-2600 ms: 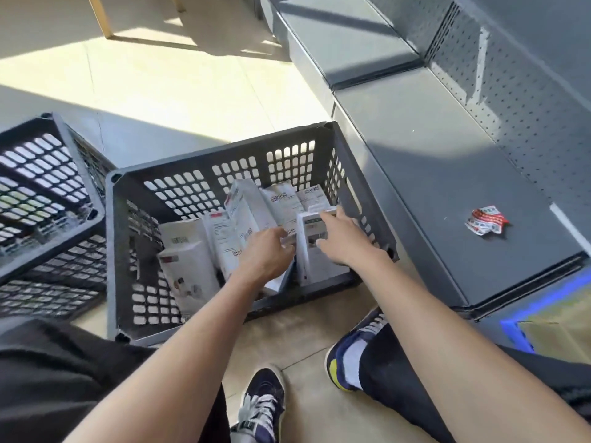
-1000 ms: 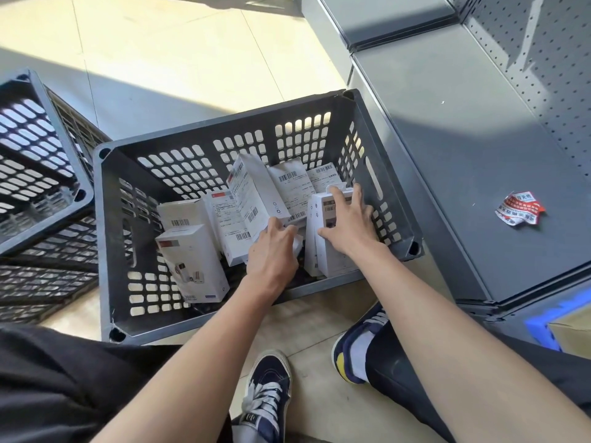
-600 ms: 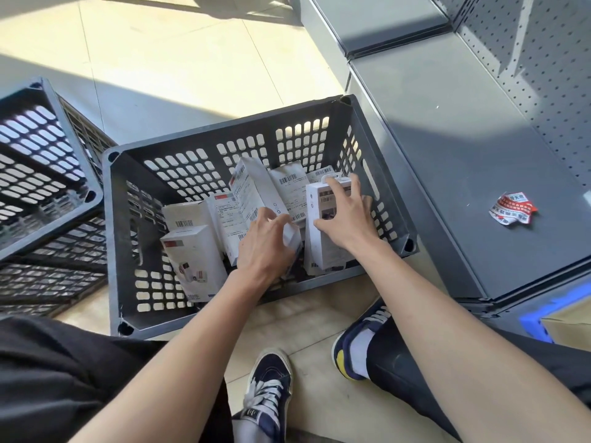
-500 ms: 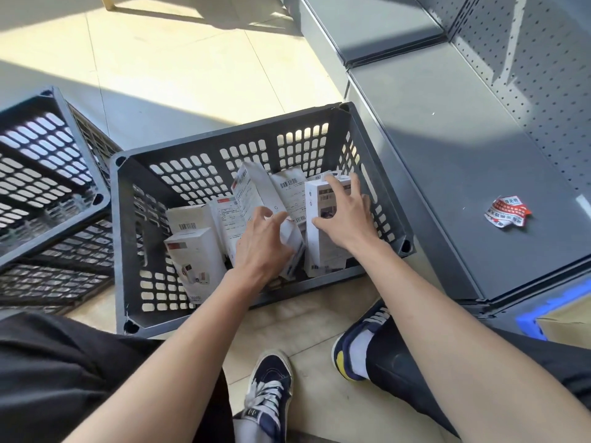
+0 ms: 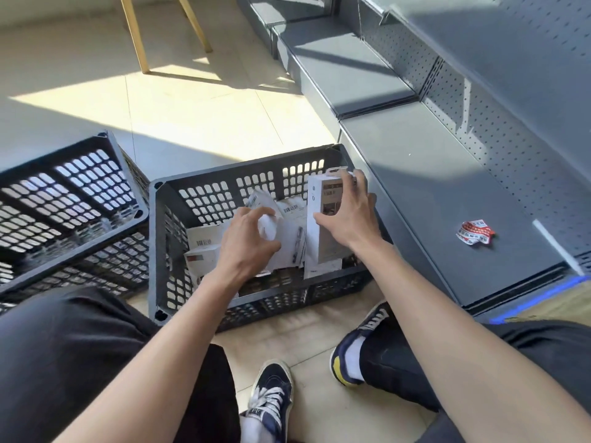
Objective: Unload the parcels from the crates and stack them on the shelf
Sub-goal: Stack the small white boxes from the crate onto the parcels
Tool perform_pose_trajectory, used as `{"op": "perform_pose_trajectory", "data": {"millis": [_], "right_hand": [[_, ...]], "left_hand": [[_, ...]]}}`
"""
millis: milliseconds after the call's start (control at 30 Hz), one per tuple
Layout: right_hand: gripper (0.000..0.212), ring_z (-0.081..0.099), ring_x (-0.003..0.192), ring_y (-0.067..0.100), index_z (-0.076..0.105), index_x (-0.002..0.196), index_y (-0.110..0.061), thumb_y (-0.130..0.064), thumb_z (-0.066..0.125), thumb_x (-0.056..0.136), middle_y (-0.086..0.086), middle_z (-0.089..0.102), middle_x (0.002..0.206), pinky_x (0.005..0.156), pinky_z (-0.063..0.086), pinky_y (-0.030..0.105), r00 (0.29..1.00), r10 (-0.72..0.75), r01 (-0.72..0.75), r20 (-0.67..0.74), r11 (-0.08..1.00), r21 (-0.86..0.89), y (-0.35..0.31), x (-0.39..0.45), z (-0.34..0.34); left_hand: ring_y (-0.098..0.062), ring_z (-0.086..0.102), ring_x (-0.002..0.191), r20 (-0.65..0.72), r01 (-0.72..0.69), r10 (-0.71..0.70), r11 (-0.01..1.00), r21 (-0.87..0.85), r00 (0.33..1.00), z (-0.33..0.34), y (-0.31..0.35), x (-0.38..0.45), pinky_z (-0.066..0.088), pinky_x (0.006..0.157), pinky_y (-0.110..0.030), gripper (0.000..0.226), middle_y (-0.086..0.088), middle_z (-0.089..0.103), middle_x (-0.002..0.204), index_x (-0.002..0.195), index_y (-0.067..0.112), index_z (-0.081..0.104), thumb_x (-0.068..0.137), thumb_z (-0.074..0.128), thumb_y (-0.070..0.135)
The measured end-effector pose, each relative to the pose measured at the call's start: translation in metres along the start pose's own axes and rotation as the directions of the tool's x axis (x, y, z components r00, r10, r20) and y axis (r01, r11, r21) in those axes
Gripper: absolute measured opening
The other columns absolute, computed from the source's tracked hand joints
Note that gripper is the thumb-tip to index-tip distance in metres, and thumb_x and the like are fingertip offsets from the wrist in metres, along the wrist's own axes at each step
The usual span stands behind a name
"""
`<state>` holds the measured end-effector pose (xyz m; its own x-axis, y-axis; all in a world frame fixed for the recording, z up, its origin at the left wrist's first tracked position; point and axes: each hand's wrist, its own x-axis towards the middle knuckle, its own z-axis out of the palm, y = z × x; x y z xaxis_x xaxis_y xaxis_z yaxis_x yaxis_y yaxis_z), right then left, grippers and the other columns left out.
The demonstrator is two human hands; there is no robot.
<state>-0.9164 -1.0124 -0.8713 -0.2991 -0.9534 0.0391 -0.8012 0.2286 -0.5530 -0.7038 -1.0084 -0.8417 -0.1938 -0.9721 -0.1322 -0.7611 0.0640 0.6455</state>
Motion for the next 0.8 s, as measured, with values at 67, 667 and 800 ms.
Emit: {"op": "perform_pose_trajectory", "data": {"millis": [67,667,800], "right_hand": [[0.081,0.036,0.125,0.033,0.03,0.139,-0.034,-0.04,0.08,0.075,0.0,0.022,0.151,0.079,0.052,0.045,1.0,0.01,-0.01,-0.023,1.0,0.003,-0.003,-0.005,-0.011],[0.082,0.037,0.12,0.034,0.031,0.14,-0.034,-0.048,0.077,0.073,-0.001,0.025,0.147,0.072,0.039,0.037,0.988,0.028,-0.022,-0.149,0.999,0.044,-0.023,-0.022,-0.06],[0.08,0.04,0.117,0.035,0.034,0.139,-0.036,-0.047,0.077,0.072,0.001,0.028,0.145,0.075,0.038,0.036,0.984,0.035,-0.024,-0.175,0.998,0.065,-0.02,-0.022,-0.068]], "left_hand": [[-0.012,0.047,0.1,-0.053,-0.017,0.016,0.999,-0.035,0.998,-0.008,0.005,-0.008,0.036,0.084,-0.028,0.058,-0.006,0.052,0.134,0.133,0.023,0.058,0.079,0.076,0.011],[-0.016,0.049,0.112,-0.245,-0.119,0.068,0.973,-0.2,0.967,-0.03,0.04,-0.027,0.042,0.094,-0.034,0.056,-0.005,0.055,0.128,0.129,0.025,0.06,0.077,0.077,0.011],[-0.018,0.052,0.109,-0.264,-0.13,0.068,0.965,-0.226,0.962,-0.029,0.046,-0.029,0.042,0.089,-0.032,0.056,-0.001,0.054,0.126,0.127,0.027,0.06,0.077,0.078,0.011]]}}
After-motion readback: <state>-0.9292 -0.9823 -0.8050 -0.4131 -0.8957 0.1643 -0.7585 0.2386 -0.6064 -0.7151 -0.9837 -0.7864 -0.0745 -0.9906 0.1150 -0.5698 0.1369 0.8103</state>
